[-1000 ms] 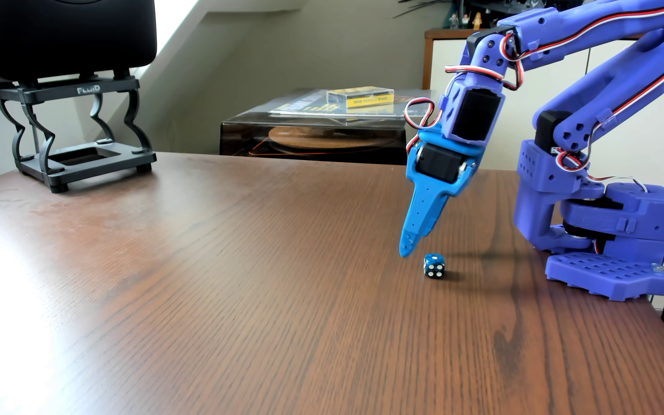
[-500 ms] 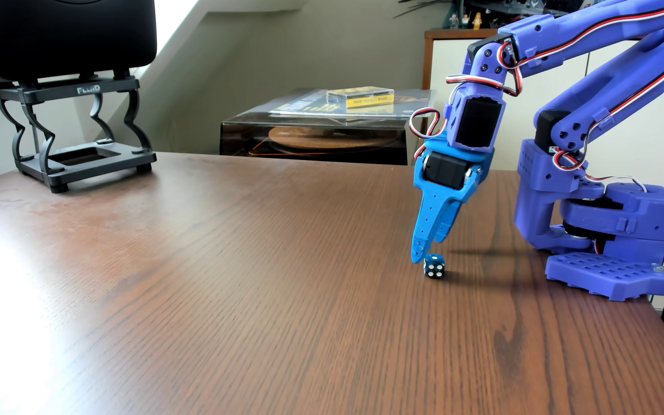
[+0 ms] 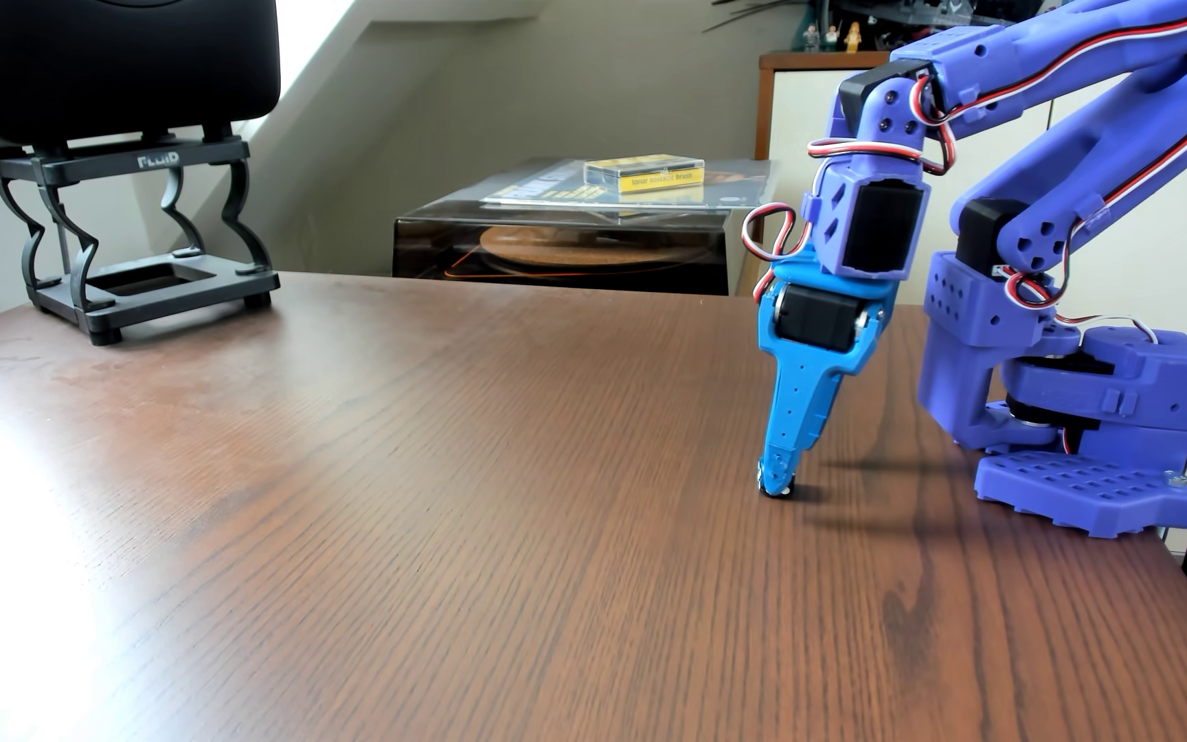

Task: Grab the blue dice

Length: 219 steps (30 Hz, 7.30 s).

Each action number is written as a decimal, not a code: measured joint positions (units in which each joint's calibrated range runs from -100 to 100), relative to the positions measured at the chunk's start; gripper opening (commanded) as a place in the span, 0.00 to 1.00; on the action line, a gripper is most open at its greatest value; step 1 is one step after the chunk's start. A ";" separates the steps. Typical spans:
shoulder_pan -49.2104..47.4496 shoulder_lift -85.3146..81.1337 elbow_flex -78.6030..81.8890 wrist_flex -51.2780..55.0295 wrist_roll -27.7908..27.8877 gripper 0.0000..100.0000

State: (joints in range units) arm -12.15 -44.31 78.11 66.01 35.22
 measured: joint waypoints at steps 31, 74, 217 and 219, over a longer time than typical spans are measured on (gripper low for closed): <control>-2.44 0.00 0.00 0.00 -0.10 0.14; -3.09 0.00 0.81 -7.39 -0.10 0.21; 31.86 -34.62 -42.71 10.69 -31.42 0.01; 35.60 -34.62 -38.85 8.43 -32.10 0.01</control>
State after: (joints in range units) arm 23.45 -78.93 39.26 74.45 3.11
